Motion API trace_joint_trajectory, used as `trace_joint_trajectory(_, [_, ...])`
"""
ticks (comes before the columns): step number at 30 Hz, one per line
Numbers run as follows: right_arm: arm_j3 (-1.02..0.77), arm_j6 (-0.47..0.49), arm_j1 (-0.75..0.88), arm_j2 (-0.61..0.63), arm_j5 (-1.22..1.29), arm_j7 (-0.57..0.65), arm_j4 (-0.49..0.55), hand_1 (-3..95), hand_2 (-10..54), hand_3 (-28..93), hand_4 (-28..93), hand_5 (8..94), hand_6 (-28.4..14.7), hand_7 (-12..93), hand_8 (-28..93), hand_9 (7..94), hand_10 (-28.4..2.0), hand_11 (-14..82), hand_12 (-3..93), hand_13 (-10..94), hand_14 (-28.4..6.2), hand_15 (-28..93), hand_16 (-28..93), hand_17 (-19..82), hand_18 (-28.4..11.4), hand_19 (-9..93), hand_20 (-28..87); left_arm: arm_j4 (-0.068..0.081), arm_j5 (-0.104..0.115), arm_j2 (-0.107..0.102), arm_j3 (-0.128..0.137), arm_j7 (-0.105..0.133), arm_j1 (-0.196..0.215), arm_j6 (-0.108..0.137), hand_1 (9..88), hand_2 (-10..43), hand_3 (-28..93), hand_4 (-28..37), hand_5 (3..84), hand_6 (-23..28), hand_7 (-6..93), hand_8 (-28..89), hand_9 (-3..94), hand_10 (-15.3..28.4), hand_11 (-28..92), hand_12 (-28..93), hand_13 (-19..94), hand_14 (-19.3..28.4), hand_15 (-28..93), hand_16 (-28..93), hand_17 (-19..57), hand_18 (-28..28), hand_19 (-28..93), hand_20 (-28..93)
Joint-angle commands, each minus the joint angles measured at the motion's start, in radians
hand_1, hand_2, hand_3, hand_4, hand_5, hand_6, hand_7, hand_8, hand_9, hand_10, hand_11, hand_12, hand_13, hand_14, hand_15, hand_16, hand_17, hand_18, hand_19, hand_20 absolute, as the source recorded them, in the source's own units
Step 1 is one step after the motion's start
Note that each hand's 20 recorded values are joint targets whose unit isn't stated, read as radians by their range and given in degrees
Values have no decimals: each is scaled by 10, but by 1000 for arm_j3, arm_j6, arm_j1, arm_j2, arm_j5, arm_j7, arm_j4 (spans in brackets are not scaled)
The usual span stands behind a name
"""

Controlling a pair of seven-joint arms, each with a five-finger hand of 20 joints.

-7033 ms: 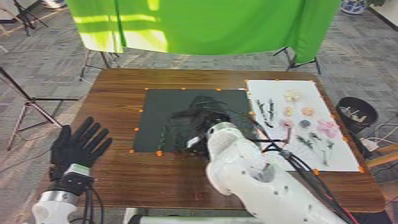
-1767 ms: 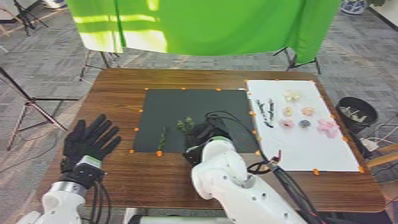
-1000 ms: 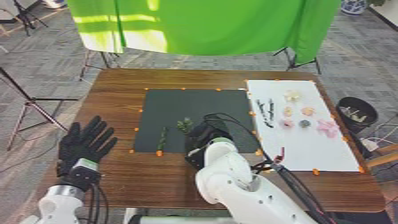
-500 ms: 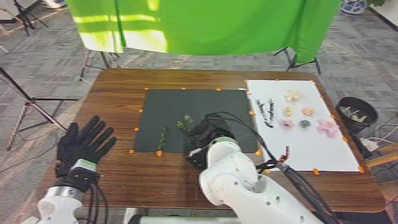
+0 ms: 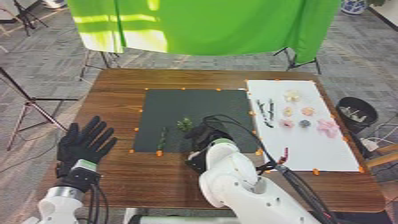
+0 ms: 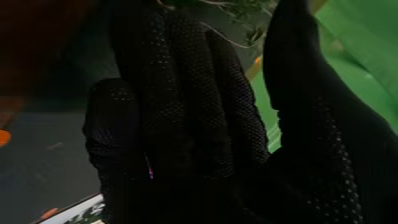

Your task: Arrange flowers

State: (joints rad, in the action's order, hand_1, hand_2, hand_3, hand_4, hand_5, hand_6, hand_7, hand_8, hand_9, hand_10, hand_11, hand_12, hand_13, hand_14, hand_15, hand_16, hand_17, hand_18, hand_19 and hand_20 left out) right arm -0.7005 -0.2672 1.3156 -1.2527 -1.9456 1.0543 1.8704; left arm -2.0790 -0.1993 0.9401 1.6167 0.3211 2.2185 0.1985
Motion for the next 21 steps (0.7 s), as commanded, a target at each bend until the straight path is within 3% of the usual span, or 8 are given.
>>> trace_joint_trajectory(1, [4, 58, 12, 9, -15, -12, 26, 426, -95, 745, -221, 661, -132, 60, -113, 812, -202, 133, 147, 784, -138, 449, 191, 442, -241, 932, 154, -3, 8, 10, 6, 6, 23, -1, 232, 171, 677, -283, 377, 94, 76, -70, 264, 147, 189, 53, 182, 163, 286, -73, -75, 140, 303, 69])
trace_joint_trajectory(10, [38, 173, 21, 31, -130, -69, 60, 372, -61, 738, -213, 560, -171, 36, -115, 797, -212, 128, 146, 782, -144, 459, 193, 444, -247, 932, 159, -1, 9, 12, 4, 5, 17, 2, 232, 171, 677, -283, 381, 94, 79, -71, 271, 149, 191, 58, 186, 166, 293, -75, -77, 141, 308, 67])
trace_joint_trajectory(21, [42, 344, 27, 41, -225, -108, 80, 357, -56, 730, -207, 503, -208, 22, -121, 784, -221, 119, 140, 774, -144, 473, 189, 443, -253, 932, 169, 0, 11, 17, 6, 5, 20, 0, 233, 172, 676, -283, 380, 95, 79, -71, 272, 150, 191, 58, 187, 166, 293, -76, -77, 142, 310, 64])
